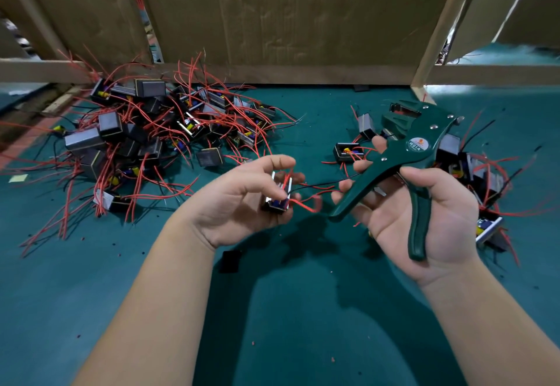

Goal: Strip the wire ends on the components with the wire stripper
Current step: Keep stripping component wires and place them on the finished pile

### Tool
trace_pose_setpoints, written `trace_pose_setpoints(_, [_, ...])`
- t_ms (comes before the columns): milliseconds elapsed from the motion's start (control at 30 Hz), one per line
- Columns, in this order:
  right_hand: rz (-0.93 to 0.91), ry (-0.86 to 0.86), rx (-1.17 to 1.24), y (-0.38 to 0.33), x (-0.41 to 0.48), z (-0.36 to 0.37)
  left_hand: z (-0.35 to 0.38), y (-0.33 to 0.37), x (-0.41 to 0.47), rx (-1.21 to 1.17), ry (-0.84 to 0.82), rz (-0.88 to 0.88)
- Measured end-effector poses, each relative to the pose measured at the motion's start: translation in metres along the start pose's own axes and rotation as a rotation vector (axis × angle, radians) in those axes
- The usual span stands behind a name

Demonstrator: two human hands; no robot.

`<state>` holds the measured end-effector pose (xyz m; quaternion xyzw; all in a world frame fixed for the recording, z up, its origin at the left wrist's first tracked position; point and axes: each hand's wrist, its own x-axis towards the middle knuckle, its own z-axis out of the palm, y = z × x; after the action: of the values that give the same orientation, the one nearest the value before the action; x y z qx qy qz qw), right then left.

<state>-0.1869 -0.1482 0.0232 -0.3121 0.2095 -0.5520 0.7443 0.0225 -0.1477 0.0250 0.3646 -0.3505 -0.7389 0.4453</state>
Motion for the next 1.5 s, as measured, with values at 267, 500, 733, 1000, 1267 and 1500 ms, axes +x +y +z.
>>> trace_pose_setpoints(267, [-0.021, 0.058, 0.001, -0.004, 0.001, -0.001, 0.000, -0.004, 0.005, 0.077, 0.017, -0.072])
trace_pose_setpoints(500, [-0.005, 0.008, -0.040, -0.003, 0.000, -0.001, 0.003, 0.000, 0.008, -0.045, 0.120, -0.026])
trace_pose_setpoints(733, [0.024, -0.046, -0.092, -0.001, -0.002, 0.001, 0.002, 0.002, 0.006, -0.090, 0.163, 0.024])
trace_pose_setpoints(1000, [0.059, -0.017, -0.079, 0.002, -0.001, 0.003, 0.000, 0.005, 0.012, -0.245, 0.332, 0.171])
trace_pose_setpoints(1267, [0.100, 0.062, -0.029, 0.002, -0.001, 0.005, -0.001, 0.007, 0.019, -0.542, 0.425, 0.389])
trace_pose_setpoints(1500, [0.135, 0.055, -0.021, 0.005, -0.001, 0.006, 0.002, 0.004, 0.017, -0.331, 0.538, 0.438])
